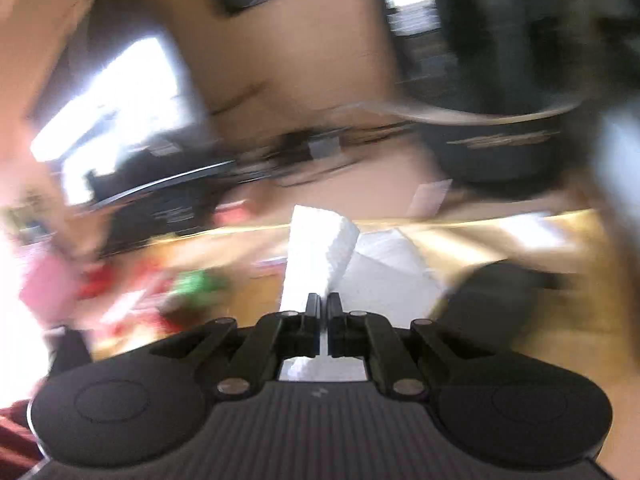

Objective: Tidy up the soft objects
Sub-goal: 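Rub the towel over the blue packet with the right gripper while the left gripper holds it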

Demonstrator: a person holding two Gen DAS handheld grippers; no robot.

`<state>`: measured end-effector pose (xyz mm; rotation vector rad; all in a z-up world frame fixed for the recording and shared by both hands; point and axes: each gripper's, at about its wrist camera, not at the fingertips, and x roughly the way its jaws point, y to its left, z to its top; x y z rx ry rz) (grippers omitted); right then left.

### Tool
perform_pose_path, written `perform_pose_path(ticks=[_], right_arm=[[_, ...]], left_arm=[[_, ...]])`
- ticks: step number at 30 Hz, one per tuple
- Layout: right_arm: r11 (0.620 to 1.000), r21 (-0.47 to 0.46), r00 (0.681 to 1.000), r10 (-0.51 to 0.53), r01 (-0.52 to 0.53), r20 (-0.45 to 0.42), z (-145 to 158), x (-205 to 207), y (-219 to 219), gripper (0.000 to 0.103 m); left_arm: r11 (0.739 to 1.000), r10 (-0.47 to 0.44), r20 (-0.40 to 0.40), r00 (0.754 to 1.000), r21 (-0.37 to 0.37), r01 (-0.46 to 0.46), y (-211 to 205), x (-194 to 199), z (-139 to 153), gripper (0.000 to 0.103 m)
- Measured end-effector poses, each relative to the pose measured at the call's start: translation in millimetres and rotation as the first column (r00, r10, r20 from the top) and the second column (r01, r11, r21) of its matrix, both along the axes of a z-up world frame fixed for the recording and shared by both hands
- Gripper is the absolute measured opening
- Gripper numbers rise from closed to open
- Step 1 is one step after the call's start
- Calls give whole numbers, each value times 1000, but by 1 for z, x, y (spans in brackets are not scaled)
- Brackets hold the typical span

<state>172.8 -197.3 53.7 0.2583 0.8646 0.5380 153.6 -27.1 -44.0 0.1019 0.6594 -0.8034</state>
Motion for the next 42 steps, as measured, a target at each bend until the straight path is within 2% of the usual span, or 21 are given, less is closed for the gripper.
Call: perform_pose_path(ticks=[2, 5, 7, 12, 16, 20, 24, 29, 30, 34, 36, 38, 42], right_arm=[[996, 1, 995, 94, -94, -23, -9, -5, 26, 4], [986, -74, 987, 146, -151, -72, -26, -7, 48, 4], [984, -121, 988, 122, -132, -90, -32, -9, 46, 4], [984, -175, 998, 21, -30, -52, -22, -10, 6, 4], [969, -237, 993, -84, 62, -83, -29, -9, -26, 4], [963, -259, 983, -110, 69, -146, -43, -9, -44, 4], [979, -200, 973, -88, 45, -214, -59, -15, -42, 4], [996, -84, 982, -37, 21, -185, -48, -16, -36, 5], [998, -57, 983, -22, 11, -185, -45, -16, -36, 9], [996, -90, 970, -30, 8, -242, -57, -14, -38, 19], [998, -57, 955, -56, 41, -290, -67, -12, -45, 42], [998, -5, 939, -64, 66, -337, -76, -9, -51, 51], [986, 136, 910, -32, 97, -413, -92, -3, -53, 53]], left_arm=[[1000, 18, -14, 1000, 0, -18, 2, 4, -2, 103], [1000, 25, -29, 999, -10, -25, 2, 7, -3, 103], [1000, 26, -29, 999, -2, -26, 1, 8, -4, 103], [999, 30, -51, 998, -10, -30, -1, 12, -6, 103], [998, 13, -138, 990, -52, -20, 4, 18, -5, 103], [994, 10, -236, 972, -101, -35, 18, 24, 0, 103], [994, 19, -309, 951, -97, -51, 23, 29, 0, 103], [997, -33, -353, 935, -81, 5, 24, 25, 2, 103], [996, -44, -368, 929, -93, 10, 27, 24, 2, 103], [989, -20, -460, 888, -141, -51, 41, 32, -2, 103], [987, 19, -496, 868, -128, -95, 44, 36, -6, 103], [987, 40, -521, 853, -115, -116, 44, 39, -12, 103], [985, 28, -512, 858, -132, -111, 38, 41, -13, 103]])
